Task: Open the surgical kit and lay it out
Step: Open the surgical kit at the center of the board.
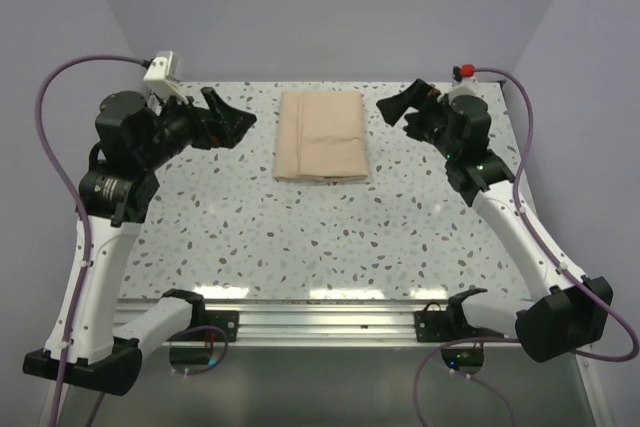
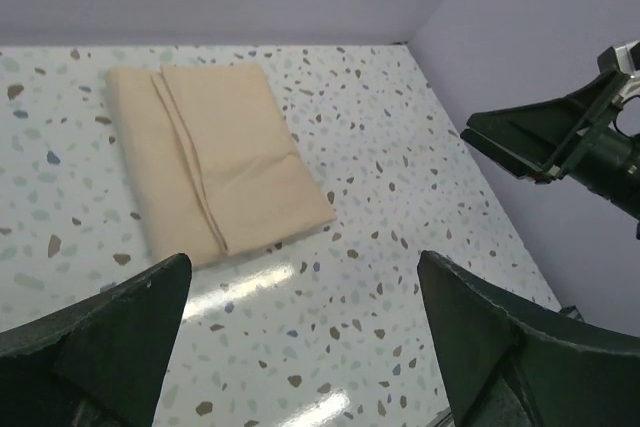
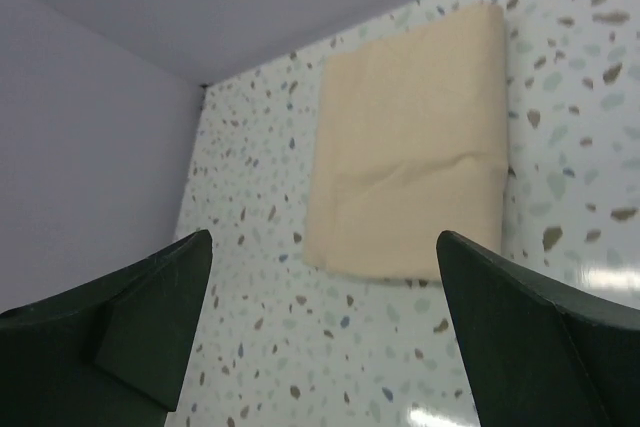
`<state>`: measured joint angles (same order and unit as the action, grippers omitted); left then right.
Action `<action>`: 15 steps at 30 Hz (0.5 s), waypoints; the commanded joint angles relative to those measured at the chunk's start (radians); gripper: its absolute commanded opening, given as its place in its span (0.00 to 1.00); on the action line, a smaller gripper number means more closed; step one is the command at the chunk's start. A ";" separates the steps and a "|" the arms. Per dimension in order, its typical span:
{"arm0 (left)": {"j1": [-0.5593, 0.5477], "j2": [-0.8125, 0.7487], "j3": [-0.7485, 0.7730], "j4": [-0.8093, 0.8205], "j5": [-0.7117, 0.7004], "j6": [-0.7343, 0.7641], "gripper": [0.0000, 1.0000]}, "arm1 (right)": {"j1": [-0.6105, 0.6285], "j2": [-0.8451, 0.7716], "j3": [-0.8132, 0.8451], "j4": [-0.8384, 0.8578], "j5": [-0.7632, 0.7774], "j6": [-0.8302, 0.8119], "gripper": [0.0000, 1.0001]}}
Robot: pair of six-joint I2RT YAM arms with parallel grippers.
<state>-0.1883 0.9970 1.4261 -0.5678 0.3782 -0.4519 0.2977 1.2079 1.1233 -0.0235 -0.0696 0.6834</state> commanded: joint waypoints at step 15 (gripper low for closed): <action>0.004 0.158 -0.204 0.143 0.107 -0.058 1.00 | 0.175 0.123 0.287 -0.700 0.223 -0.139 0.98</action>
<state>-0.1837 1.1130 1.1156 -0.3767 0.5934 -0.6224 0.4599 1.1770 1.2713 -0.6575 0.1909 0.6525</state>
